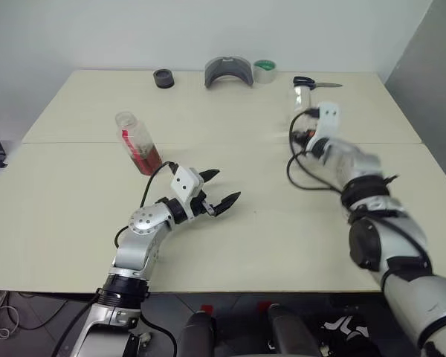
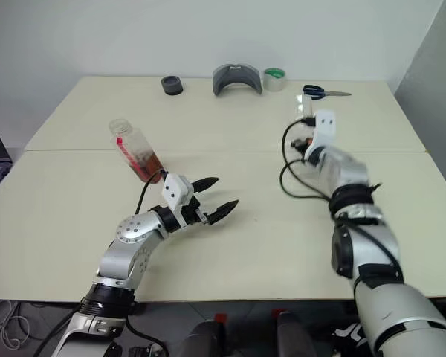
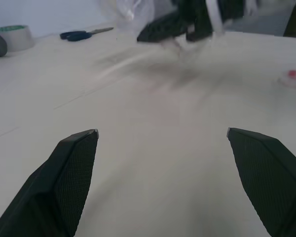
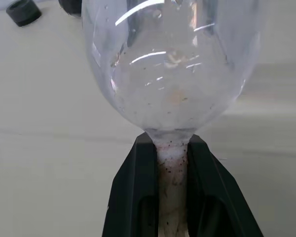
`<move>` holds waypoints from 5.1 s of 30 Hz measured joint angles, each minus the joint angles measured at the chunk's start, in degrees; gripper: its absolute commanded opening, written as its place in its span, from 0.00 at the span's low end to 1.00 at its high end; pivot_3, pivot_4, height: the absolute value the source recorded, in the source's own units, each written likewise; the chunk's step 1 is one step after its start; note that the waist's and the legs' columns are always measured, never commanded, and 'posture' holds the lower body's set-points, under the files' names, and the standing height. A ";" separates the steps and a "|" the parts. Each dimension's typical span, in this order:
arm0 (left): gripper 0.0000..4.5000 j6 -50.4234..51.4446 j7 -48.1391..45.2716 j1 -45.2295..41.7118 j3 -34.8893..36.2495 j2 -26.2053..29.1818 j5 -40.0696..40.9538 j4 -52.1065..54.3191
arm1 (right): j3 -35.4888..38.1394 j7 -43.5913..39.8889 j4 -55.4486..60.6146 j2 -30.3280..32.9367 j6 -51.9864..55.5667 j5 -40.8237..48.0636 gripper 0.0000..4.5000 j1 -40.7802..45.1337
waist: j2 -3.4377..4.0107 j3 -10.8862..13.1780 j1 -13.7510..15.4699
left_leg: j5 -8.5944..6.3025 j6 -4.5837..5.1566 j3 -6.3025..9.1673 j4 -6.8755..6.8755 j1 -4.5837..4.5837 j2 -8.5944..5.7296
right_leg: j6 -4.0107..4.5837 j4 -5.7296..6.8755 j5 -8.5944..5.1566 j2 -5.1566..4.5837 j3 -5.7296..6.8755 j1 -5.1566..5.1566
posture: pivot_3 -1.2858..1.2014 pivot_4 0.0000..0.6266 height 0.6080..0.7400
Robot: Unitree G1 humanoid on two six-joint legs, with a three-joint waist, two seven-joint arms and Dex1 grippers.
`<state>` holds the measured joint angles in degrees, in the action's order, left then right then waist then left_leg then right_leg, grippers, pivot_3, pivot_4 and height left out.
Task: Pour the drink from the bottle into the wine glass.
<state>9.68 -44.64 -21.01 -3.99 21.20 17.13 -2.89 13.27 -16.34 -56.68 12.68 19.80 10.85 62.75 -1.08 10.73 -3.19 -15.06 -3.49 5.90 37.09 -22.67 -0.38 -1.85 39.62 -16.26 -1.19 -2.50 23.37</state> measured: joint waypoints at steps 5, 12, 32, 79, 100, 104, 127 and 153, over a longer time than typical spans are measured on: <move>1.00 9.95 -4.53 -0.03 0.34 3.73 6.29 5.28 | 0.15 3.94 7.51 -4.35 -7.59 -0.02 0.07 -5.56 | 0.01 -0.01 -0.43 | 0.01 0.00 0.02 0.00 0.10 0.02 | 0.01 0.16 0.00 0.05 0.00 0.00 | 0.52 0.24 1.00; 1.00 15.24 -5.07 -1.28 2.04 6.87 8.04 5.87 | -1.67 6.40 23.43 -9.20 -10.61 -0.26 0.07 -18.79 | 0.02 -0.12 -0.43 | 0.01 -0.01 0.10 -0.02 0.24 0.03 | 0.03 0.22 -0.02 0.07 0.05 -0.09 | 0.52 0.24 1.00; 1.00 17.58 -5.52 -1.55 2.33 9.69 7.63 7.25 | -10.95 5.00 46.03 -11.20 -9.87 -3.20 0.06 -38.14 | -0.24 -0.71 -0.60 | -0.03 0.01 0.05 -0.59 1.76 0.24 | 0.15 -0.53 -0.16 0.27 0.04 -1.56 | 0.52 0.24 1.00; 1.00 16.21 6.50 4.99 13.10 11.06 9.47 17.11 | -19.00 -9.44 8.48 -13.90 -31.46 -9.57 1.00 -21.03 | -0.19 -0.57 -1.39 | -0.01 -0.02 0.00 -0.92 1.53 0.14 | 0.17 -0.56 -0.14 0.10 -0.03 -1.18 | 0.52 0.24 1.00; 1.00 7.06 24.38 20.73 16.66 -0.07 -0.88 15.35 | -23.20 -25.53 73.87 7.67 1.11 1.63 1.00 -50.72 | -0.21 -0.53 0.44 | -0.02 -0.02 0.15 -0.92 1.43 0.14 | 0.13 -0.67 -0.17 0.06 0.10 -1.19 | 0.52 0.24 1.00; 1.00 5.83 26.32 20.64 18.06 -1.18 -1.01 12.20 | -23.64 -30.03 80.63 11.50 4.38 6.46 1.00 -50.66 | -0.26 -0.55 0.71 | -0.02 -0.02 0.16 -0.92 1.43 0.12 | 0.12 -0.69 -0.18 0.07 0.16 -1.22 | 0.52 0.24 1.00; 1.00 -7.14 18.74 -1.39 19.07 5.63 -3.06 -19.60 | -26.88 -32.33 83.07 15.12 8.13 9.97 1.00 -46.15 | -0.32 -0.52 1.23 | -0.01 -0.03 0.21 -0.89 1.32 0.10 | 0.12 -0.70 -0.17 0.07 0.25 -1.16 | 0.52 0.24 1.00; 0.47 -7.49 18.84 -16.87 17.84 5.97 -4.54 -34.48 | -28.02 -30.95 82.34 13.56 8.12 8.35 1.00 -43.85 | -0.38 -0.48 1.25 | 0.00 -0.04 0.37 -0.63 1.08 0.07 | 0.12 -0.67 -0.16 0.06 0.40 -1.08 | 0.52 0.24 1.00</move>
<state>2.19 -25.80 -37.88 13.86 27.17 12.58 -37.37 -14.75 -47.29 25.65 26.24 27.92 19.20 18.90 -1.47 10.25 -1.93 -15.07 -3.53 6.27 36.46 -21.60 -0.31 -1.73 38.95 -16.42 -1.13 -2.10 22.29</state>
